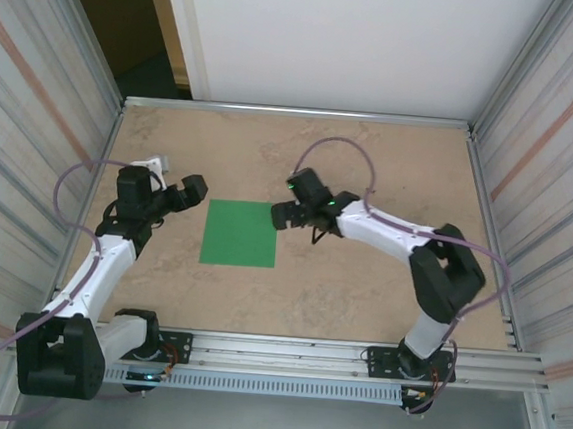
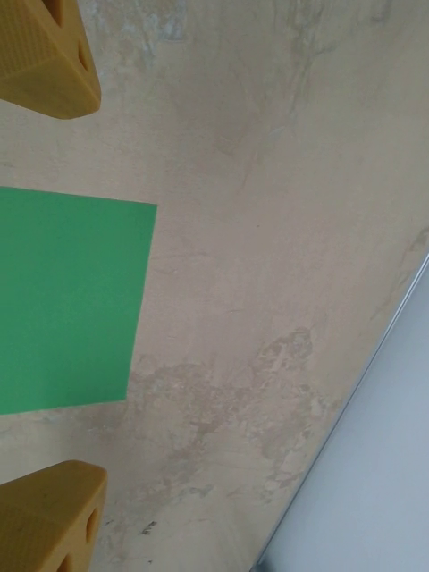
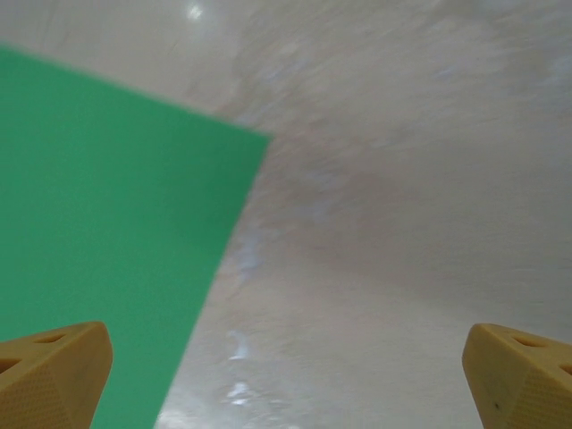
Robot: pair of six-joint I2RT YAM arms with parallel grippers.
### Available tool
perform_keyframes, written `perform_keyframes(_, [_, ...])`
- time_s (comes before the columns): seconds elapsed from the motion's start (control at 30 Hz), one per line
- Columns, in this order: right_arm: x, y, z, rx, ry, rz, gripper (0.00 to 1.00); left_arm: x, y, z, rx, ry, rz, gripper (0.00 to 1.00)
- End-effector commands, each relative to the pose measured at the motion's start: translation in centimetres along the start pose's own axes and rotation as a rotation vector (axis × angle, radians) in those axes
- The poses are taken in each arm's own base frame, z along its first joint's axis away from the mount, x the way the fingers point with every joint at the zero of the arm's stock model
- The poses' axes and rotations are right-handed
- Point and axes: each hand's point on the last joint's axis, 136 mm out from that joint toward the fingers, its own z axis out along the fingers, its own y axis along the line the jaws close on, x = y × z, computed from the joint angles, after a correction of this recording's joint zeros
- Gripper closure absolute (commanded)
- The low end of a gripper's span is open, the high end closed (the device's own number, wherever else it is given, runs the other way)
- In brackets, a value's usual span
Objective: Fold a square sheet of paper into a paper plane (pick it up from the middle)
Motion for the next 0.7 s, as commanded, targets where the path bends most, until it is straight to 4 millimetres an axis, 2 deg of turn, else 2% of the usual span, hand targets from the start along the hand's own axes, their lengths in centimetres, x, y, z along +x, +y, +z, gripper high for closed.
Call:
perform_keyframes(0.0, [2.2,1.9,1.0,0.060,0.094,-0.095,0.01,-0.7,-1.2,-0.1,0.042,0.004,-0.001,0.01])
perform_keyframes(0.17, [3.6,4.3,3.7,0.066,0.187,-0.124,0.01,-0.5,-1.3,0.4,0.056,0.019,-0.014,0.01])
perform_keyframes(0.33, [3.2,4.3,5.4,0.100,0.220,-0.112,0.01,-0.3,-1.4,0.9,0.068,0.042,-0.026,0.01])
perform_keyframes(0.5, [4.0,2.1,7.1,0.161,0.284,-0.030,0.01,0.1,-1.3,1.4,0.072,0.063,-0.045,0.01])
perform_keyframes(0.67, [5.2,0.0,7.0,0.213,0.330,-0.003,0.01,0.5,-1.5,2.0,0.087,0.099,-0.070,0.01])
